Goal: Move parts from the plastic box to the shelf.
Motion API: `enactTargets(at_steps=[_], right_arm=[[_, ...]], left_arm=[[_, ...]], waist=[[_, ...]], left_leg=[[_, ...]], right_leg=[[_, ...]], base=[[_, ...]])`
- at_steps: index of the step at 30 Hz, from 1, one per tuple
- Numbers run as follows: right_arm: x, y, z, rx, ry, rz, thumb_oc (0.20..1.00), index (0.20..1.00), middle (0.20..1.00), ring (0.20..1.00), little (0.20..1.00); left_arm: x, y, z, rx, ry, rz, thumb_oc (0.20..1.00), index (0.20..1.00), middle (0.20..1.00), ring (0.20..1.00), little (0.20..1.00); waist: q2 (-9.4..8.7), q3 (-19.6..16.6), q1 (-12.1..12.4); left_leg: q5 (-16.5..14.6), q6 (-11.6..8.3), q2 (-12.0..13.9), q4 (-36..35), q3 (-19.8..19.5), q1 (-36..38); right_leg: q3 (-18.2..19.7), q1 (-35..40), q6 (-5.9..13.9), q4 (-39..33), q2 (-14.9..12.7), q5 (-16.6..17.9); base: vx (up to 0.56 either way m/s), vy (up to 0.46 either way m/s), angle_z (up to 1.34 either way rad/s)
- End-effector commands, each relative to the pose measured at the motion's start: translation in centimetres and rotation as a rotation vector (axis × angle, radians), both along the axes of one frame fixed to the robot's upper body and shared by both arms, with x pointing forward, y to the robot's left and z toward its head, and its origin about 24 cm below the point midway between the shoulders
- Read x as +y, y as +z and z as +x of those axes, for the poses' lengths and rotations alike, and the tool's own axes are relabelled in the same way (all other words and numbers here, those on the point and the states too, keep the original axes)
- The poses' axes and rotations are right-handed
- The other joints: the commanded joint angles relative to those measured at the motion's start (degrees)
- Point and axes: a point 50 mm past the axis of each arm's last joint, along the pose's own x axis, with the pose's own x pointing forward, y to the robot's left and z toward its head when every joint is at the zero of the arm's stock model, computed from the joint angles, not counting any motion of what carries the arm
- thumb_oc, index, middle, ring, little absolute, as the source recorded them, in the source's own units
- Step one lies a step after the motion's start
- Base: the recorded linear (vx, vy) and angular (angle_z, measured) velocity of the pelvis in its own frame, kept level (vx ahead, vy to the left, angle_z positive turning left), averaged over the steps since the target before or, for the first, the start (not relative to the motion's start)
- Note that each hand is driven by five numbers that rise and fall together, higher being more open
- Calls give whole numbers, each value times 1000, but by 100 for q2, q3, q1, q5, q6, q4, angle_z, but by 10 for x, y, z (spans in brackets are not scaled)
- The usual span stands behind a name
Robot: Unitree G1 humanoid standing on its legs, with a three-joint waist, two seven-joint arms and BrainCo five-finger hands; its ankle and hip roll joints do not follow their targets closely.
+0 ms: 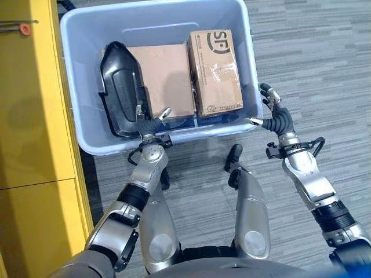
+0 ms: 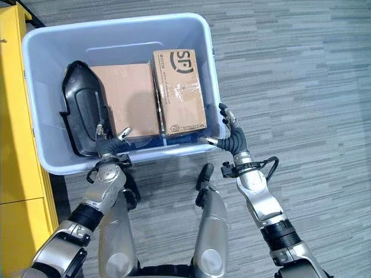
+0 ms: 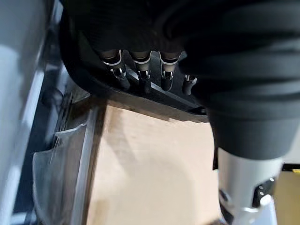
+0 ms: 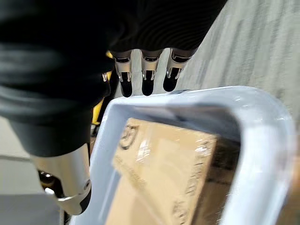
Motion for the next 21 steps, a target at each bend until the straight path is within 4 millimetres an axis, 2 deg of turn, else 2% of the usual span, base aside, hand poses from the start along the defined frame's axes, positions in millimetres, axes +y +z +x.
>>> enactTargets(at_steps=[1,4,5,12,15,21], right_arm=[[-10,26,-3,-119,-39,33,1000,1000,1000,1000,1000],[-9,31,-3,-134,-29,24,1000,1000,1000,1000,1000],[-8,34,-2,-141,-27,6,1000,1000,1000,1000,1000],[-5,39,1,-149,-39,20,1000,1000,1000,1000,1000],[-4,42,4,-149,-30,14,1000,1000,1000,1000,1000],[2,47,7,-166,-14,66,1000,1000,1000,1000,1000]], left_arm=[[3,17,5,-67,119,-4,1000,1000,1000,1000,1000],[3,18,8,-59,157,-50,1000,1000,1000,1000,1000],[3,19,10,-65,169,-115,1000,1000,1000,1000,1000],[11,31,16,-99,265,-162,1000,1000,1000,1000,1000],[10,43,25,-112,170,-120,1000,1000,1000,1000,1000],[1,41,32,-65,134,-114,1000,1000,1000,1000,1000]], waist=[[-16,-191,-30],[-47,-191,-95],[-60,-191,-130],[-132,-191,-227],[-169,-191,-269],[-213,-191,-338]], left_leg=[[68,-37,-187,-186,-81,-210],[54,-58,-158,-139,-85,-348],[44,-65,-138,-100,-84,-433],[16,-112,-68,9,-86,-613],[11,-115,-32,39,-78,-695],[1,-114,-20,43,-36,-732]], right_leg=[[126,-17,556,387,153,-537],[139,-177,573,370,172,-499],[145,-278,578,383,170,-481],[161,-493,567,416,201,-443],[147,-578,573,427,200,-411],[145,-646,559,428,233,-390]], base=[[-49,0,-2],[-42,-6,-9],[-33,-18,-7],[-16,-19,-5],[-33,-44,-4],[-17,-18,1]])
